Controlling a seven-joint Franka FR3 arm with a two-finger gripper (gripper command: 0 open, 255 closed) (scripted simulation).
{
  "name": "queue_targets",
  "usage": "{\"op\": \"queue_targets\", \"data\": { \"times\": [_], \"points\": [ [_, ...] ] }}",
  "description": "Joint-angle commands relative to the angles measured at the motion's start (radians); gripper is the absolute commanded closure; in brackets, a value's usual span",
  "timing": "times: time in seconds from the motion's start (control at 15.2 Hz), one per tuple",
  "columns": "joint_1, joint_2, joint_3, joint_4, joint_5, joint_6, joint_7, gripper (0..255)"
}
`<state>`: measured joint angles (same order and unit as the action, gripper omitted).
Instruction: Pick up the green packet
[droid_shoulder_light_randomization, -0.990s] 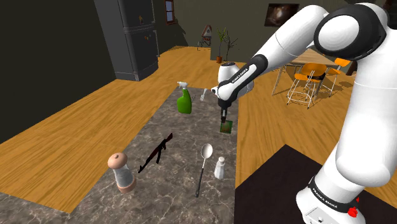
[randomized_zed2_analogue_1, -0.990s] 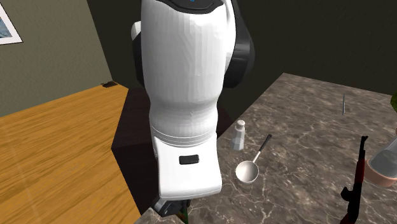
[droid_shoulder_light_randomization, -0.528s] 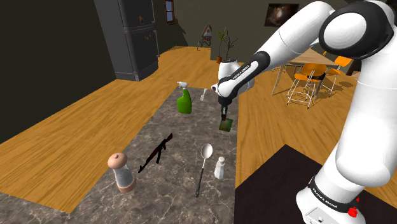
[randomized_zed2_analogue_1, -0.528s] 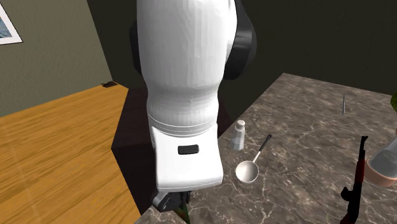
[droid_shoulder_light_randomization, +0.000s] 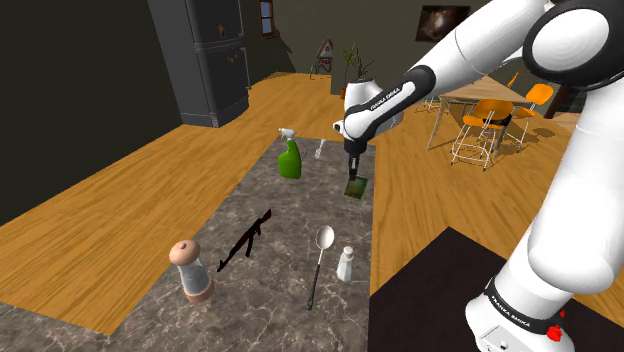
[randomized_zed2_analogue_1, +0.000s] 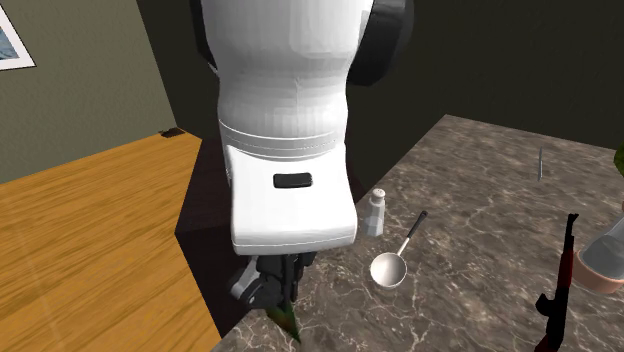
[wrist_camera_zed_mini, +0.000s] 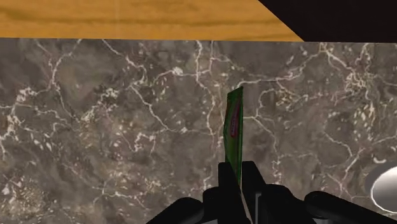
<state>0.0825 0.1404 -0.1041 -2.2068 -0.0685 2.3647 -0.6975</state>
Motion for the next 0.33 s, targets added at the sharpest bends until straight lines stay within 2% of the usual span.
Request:
{"op": "queue_targets", "data": {
  "times": [0.0, 0.26],
  "points": [
    [0.001, -0.018, 0.000, 0.007, -0.001, -0.026, 0.000, 255],
    [0.001, -0.036, 0.000, 0.017, -0.002, -0.053, -0.001, 255]
  ]
}}
